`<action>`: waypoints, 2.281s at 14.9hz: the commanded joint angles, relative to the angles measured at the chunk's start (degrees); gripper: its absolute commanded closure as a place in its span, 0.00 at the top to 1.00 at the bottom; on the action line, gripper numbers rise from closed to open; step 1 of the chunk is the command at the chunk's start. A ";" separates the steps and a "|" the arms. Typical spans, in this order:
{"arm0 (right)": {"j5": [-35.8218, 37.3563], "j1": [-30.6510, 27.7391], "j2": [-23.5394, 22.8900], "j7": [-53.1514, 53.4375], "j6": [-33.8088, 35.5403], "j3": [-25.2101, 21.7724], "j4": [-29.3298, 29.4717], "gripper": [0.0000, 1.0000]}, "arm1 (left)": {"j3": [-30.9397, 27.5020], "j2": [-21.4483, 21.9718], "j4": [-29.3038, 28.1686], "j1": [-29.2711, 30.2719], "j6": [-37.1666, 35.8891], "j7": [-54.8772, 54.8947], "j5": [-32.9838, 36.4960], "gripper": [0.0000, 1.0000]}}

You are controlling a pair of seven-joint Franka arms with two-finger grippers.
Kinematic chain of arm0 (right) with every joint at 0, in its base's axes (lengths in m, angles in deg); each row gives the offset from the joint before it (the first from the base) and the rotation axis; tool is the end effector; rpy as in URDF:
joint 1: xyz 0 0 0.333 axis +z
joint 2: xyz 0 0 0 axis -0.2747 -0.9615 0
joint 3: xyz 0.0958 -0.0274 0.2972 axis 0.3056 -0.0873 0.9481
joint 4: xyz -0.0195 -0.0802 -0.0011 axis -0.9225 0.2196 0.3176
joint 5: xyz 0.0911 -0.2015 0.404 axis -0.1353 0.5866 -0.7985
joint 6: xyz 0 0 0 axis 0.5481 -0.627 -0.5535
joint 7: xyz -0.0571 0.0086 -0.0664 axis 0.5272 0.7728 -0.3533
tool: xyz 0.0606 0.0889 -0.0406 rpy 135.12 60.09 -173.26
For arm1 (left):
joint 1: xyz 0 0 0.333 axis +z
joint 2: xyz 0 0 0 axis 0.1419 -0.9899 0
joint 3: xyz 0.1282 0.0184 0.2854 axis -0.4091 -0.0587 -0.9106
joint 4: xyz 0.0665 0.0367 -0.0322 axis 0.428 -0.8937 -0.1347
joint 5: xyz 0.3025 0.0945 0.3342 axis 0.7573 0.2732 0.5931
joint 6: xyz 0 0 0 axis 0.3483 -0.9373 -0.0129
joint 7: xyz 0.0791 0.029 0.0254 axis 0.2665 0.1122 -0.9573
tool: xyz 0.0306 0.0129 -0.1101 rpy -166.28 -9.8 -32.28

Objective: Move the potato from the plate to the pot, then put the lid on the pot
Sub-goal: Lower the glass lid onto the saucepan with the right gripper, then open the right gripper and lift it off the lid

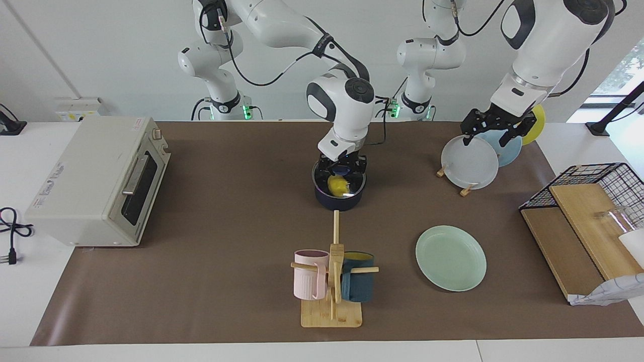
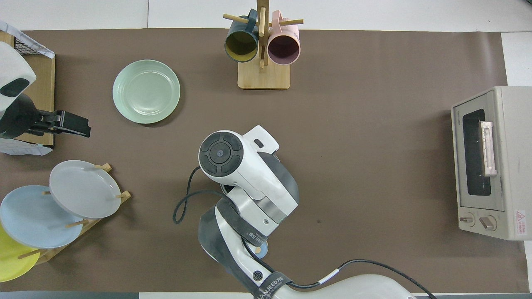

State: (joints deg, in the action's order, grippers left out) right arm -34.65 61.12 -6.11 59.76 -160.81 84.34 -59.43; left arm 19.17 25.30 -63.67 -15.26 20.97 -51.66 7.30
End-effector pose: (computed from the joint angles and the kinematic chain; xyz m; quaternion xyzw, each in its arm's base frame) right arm 0.5409 0.4905 0.3401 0.9990 -0.0282 -0.0115 0.0314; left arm 0.6140 -0.0810 0.5909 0.9980 -0.0603 -0.0131 0.0115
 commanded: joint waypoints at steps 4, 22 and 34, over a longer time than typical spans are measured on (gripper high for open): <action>-0.44 -0.26 1.53 1.71 -2.88 0.25 -2.61 0.37 | 0.11 0.78 -0.28 0.25 -0.59 0.72 0.63 1.00; -2.73 -0.61 2.06 2.68 -7.54 0.25 -5.42 0.93 | 0.55 0.87 -0.55 0.25 -0.32 0.37 0.27 1.00; -1.76 -1.32 2.32 2.07 -6.23 -0.36 -2.35 1.00 | 0.55 0.87 -0.63 0.16 -0.32 0.19 0.27 1.00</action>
State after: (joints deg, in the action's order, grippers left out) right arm -36.72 60.58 -4.53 61.22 -166.94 83.92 -62.35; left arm 19.62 25.30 -63.68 -15.27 20.94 -51.63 7.29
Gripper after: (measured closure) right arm 0.000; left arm 0.000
